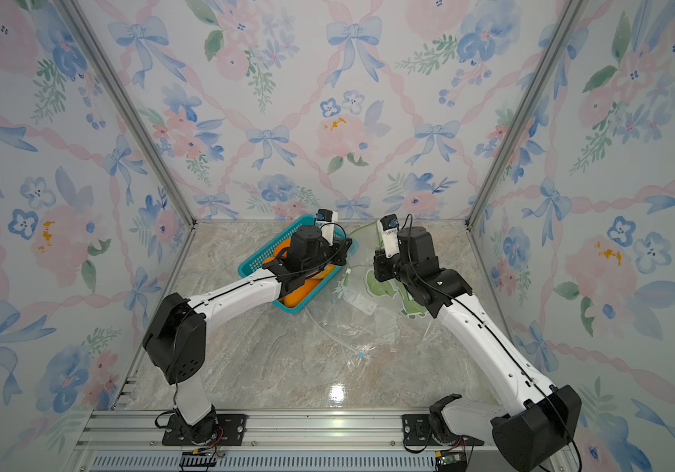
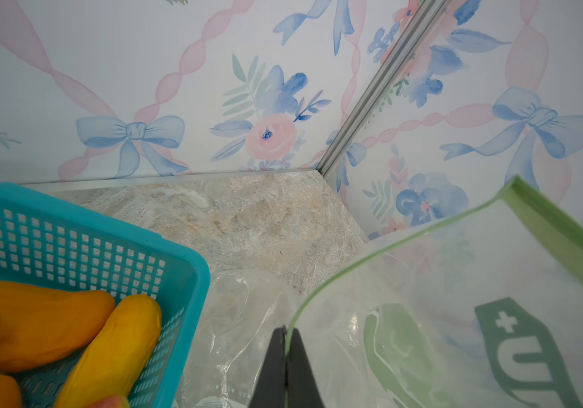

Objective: Place the mango in a zip-top bag and seal the zipper
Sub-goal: Open the zipper food storage bag.

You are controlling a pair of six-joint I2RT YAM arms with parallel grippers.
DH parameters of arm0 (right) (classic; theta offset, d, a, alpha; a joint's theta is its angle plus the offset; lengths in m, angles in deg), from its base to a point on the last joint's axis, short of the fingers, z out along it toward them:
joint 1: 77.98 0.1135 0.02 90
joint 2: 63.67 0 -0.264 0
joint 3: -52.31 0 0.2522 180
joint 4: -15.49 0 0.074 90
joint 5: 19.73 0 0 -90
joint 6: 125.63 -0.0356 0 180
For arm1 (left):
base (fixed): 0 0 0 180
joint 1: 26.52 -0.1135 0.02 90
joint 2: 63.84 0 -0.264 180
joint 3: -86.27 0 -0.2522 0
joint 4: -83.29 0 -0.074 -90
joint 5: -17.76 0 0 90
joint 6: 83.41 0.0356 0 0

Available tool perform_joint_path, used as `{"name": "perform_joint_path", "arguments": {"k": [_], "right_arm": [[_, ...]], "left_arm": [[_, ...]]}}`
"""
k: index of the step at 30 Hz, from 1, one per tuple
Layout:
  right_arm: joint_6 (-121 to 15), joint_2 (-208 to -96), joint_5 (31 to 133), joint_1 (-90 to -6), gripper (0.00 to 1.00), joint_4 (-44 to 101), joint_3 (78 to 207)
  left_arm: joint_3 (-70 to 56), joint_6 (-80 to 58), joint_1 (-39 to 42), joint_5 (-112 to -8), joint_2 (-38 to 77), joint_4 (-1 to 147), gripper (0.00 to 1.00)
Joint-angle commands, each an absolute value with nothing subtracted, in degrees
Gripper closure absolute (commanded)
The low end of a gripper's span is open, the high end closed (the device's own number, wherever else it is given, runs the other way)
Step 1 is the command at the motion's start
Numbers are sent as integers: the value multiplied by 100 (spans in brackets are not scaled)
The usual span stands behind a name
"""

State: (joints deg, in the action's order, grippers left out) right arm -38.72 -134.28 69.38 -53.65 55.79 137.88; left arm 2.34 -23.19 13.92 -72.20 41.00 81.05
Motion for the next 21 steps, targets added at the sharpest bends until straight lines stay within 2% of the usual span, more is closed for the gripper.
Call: {"name": "perform_joint_path", "arguments": {"k": [1, 11, 12, 15, 21], "right_arm": [[-3687, -13294, 6816, -5608, 100, 5979, 14054], [-3077, -14346, 7001, -6032, 99, 6322, 15134], [-3085, -14525, 7080, -6024, 99, 6388, 15256], [-3156, -14933, 7341, -5950, 99, 6484, 15445], [-3252, -15344, 7303, -5720, 99, 6385, 15415]], "left_arm": [[537, -2616, 1417, -7856, 4351, 8104, 100], [1161, -2886, 1453, -7821, 4918, 8372, 100], [1159, -2867, 1457, -7756, 4928, 8381, 97], [993, -2805, 1428, -7698, 4855, 8371, 78], [235, -2762, 1234, -7729, 4318, 8371, 52]]}}
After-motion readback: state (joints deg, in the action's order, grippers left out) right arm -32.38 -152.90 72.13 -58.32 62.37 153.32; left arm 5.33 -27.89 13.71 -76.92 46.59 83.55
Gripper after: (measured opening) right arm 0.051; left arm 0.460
